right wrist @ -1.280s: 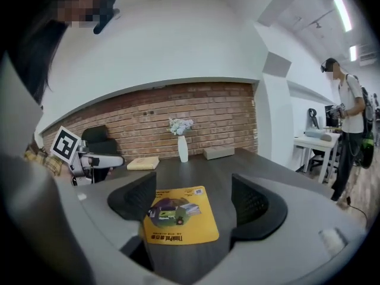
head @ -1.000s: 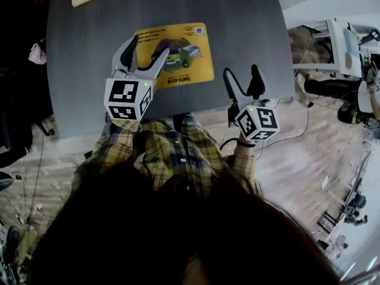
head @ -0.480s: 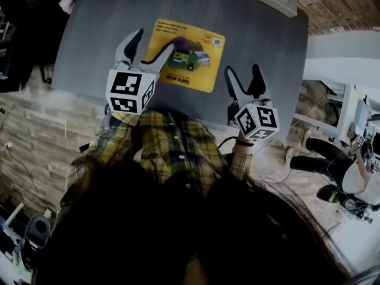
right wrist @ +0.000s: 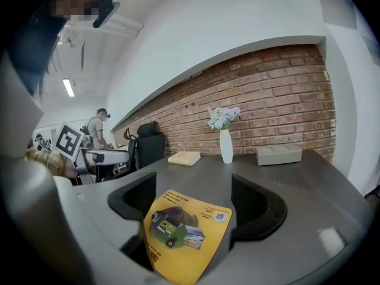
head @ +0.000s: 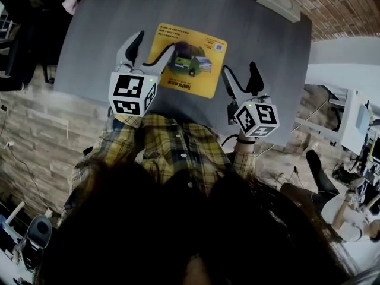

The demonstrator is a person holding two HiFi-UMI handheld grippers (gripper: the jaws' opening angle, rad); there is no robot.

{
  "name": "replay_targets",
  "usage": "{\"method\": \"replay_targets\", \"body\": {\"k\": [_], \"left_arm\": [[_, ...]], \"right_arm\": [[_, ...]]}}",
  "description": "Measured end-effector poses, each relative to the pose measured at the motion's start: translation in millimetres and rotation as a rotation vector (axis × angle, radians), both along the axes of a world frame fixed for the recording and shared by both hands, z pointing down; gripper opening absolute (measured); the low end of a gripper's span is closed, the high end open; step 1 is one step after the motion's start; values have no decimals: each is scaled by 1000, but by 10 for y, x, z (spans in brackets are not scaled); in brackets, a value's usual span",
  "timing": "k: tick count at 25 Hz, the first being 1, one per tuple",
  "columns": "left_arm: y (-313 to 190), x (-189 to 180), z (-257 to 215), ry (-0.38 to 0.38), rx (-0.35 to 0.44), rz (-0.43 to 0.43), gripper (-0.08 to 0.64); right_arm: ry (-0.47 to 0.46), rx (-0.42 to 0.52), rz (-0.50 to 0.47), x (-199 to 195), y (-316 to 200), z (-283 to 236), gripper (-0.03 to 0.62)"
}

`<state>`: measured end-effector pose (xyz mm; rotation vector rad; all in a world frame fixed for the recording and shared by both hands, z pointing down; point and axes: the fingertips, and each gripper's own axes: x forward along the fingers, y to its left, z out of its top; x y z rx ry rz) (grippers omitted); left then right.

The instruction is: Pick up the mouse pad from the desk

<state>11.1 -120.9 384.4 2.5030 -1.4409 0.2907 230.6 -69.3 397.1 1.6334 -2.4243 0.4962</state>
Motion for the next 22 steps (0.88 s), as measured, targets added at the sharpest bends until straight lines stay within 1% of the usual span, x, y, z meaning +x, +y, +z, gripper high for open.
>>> {"method": "replay_targets", "body": {"k": [5,14,22], "left_arm": [[-123,2,40,6,-7,16,337],[-213,-4,207,-10,-41,28,337],[-289,-29,419,-36,-90,30,337]], "right_arm": [[6,-21,10,-30,-85,48,374],[6,-46,7,-78,-191,128,374],[-6,-92,10,-89,-260,291,374]]}}
